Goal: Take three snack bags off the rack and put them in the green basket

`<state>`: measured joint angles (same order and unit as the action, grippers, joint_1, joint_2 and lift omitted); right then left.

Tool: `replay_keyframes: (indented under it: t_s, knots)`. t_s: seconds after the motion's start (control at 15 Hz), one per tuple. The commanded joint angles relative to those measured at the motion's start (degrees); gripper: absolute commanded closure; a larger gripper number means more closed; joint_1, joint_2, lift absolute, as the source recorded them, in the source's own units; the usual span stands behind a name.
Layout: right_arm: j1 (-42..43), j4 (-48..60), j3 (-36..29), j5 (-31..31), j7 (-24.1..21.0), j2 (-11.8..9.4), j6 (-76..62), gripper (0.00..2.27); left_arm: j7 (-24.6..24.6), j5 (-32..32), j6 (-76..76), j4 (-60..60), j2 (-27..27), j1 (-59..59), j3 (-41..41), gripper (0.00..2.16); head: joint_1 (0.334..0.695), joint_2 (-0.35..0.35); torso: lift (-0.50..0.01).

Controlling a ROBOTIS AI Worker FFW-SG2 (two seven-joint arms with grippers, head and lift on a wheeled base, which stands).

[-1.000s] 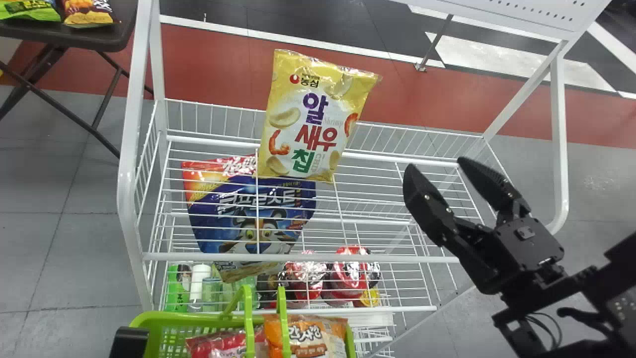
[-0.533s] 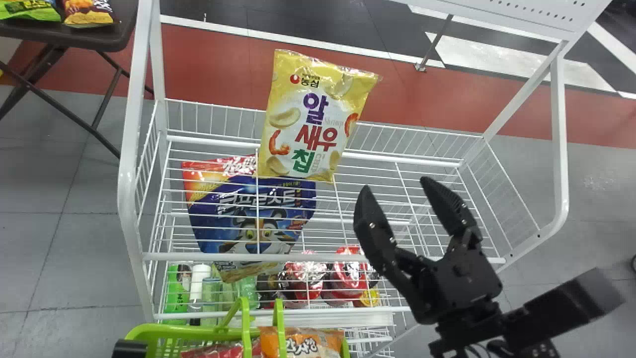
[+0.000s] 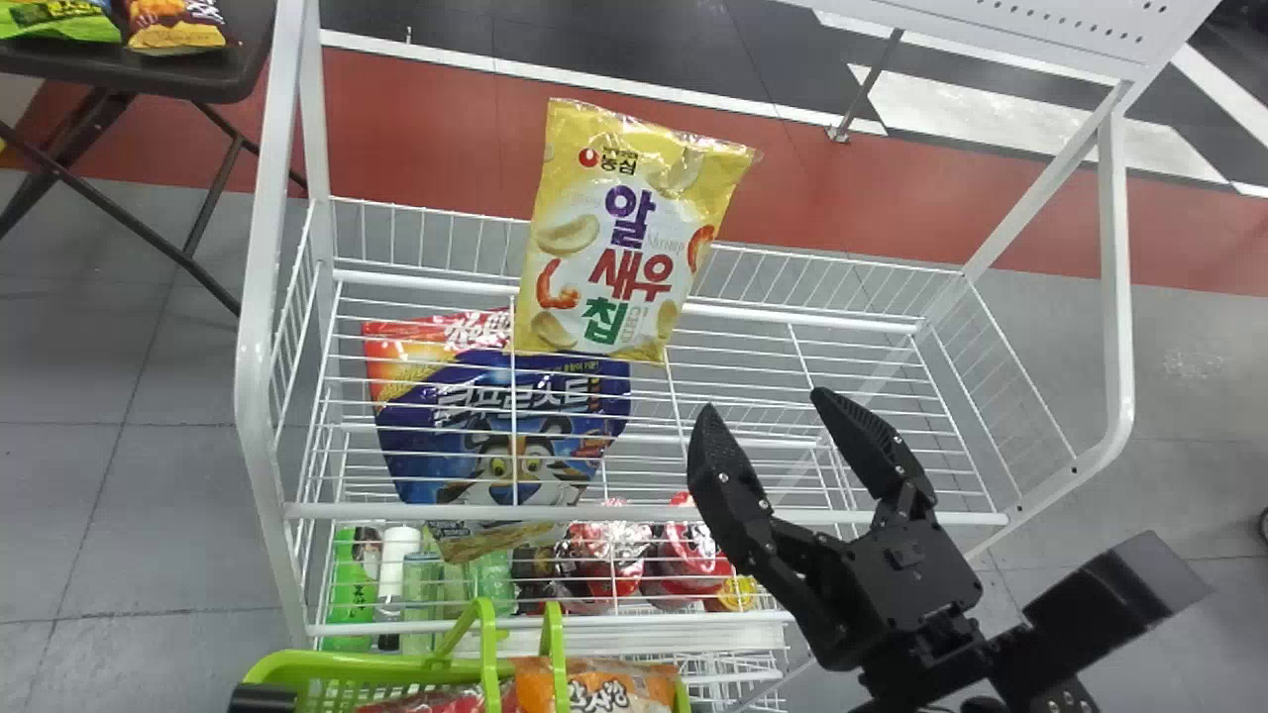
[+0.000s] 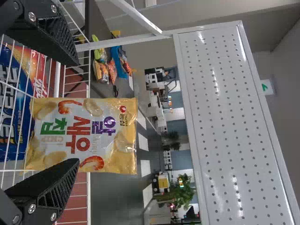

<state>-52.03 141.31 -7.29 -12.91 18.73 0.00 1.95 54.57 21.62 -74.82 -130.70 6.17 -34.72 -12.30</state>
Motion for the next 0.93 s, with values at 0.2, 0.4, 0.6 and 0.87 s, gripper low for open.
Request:
replay_keyframes:
  t_s: [0.2, 0.4, 0.6, 0.87]
  knots:
    - [0.0, 0.2, -0.2, 0.0, 0.1, 0.1, -0.1, 0.09, 0.0, 0.0, 0.0, -0.2, 0.1, -0.1, 0.1, 1.23, 0.695, -0.35, -0.022]
    - [0.0, 0.1, -0.3, 0.0, 0.1, 0.1, -0.1, 0.09, 0.0, 0.0, 0.0, -0.1, 0.0, -0.1, 0.1, 1.23, 0.695, -0.35, -0.022]
    - [0.3, 0.1, -0.3, -0.1, 0.1, 0.1, -0.1, 0.09, -0.1, 0.0, 0.0, -0.1, -0.1, -0.1, 0.1, 1.23, 0.695, -0.35, -0.022]
    - [0.4, -0.1, -0.3, -0.1, 0.2, 0.1, -0.2, 0.09, -0.1, 0.0, 0.0, 0.1, -0.2, 0.0, 0.1, 1.23, 0.695, -0.35, -0.022]
